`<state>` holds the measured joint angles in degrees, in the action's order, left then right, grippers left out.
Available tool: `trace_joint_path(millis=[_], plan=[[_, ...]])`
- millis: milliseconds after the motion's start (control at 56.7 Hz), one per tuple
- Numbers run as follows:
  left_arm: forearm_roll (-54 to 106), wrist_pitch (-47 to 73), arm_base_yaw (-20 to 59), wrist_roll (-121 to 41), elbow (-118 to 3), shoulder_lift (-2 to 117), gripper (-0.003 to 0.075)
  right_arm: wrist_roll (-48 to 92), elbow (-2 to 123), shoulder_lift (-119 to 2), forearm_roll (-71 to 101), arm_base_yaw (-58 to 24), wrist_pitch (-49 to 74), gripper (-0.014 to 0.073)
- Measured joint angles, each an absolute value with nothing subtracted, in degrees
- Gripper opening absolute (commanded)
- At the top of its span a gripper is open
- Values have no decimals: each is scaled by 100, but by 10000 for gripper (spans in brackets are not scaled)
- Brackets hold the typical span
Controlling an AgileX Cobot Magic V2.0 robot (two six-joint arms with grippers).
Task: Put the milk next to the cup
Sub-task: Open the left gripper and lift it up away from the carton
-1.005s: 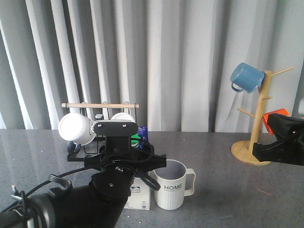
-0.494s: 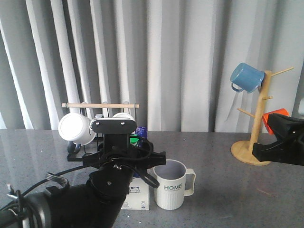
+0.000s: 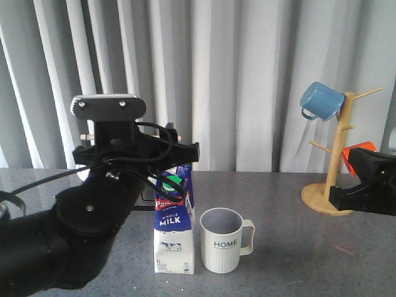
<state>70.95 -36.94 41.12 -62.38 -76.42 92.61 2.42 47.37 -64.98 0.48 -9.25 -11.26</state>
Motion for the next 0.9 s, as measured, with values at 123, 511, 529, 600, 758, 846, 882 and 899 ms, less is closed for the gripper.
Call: trace_joint_path(millis=[123, 511, 529, 600, 758, 846, 882, 899], plan=[[6967, -3968, 4112, -6238, -7642, 8915, 292, 242, 4737, -6498, 48, -925, -1126, -8], [6959, -4398, 4112, -6495, -7642, 8577, -8, 242, 4737, -6498, 48, -925, -1126, -8], [6959, -4398, 4112, -6534, -7642, 8577, -8, 242, 4737, -6498, 48, -925, -1126, -8], [6959, -4398, 4112, -6657, -7637, 8577, -8, 242, 4737, -6498, 48, -925, -1126, -8], [6959, -4398, 4112, -6756, -7637, 8577, -7, 242, 4737, -6498, 48, -925, -1120, -8], [6959, -4398, 4112, -6762, -7637, 8577, -7, 242, 4737, -6498, 48, -925, -1120, -8], [6959, -4398, 4112, -6768, -7637, 8577, -7, 242, 4737, -6498, 48, -925, -1120, -8], [6959, -4398, 4112, -6768, -7637, 8577, -7, 242, 4737, -6498, 48, -925, -1120, -8]])
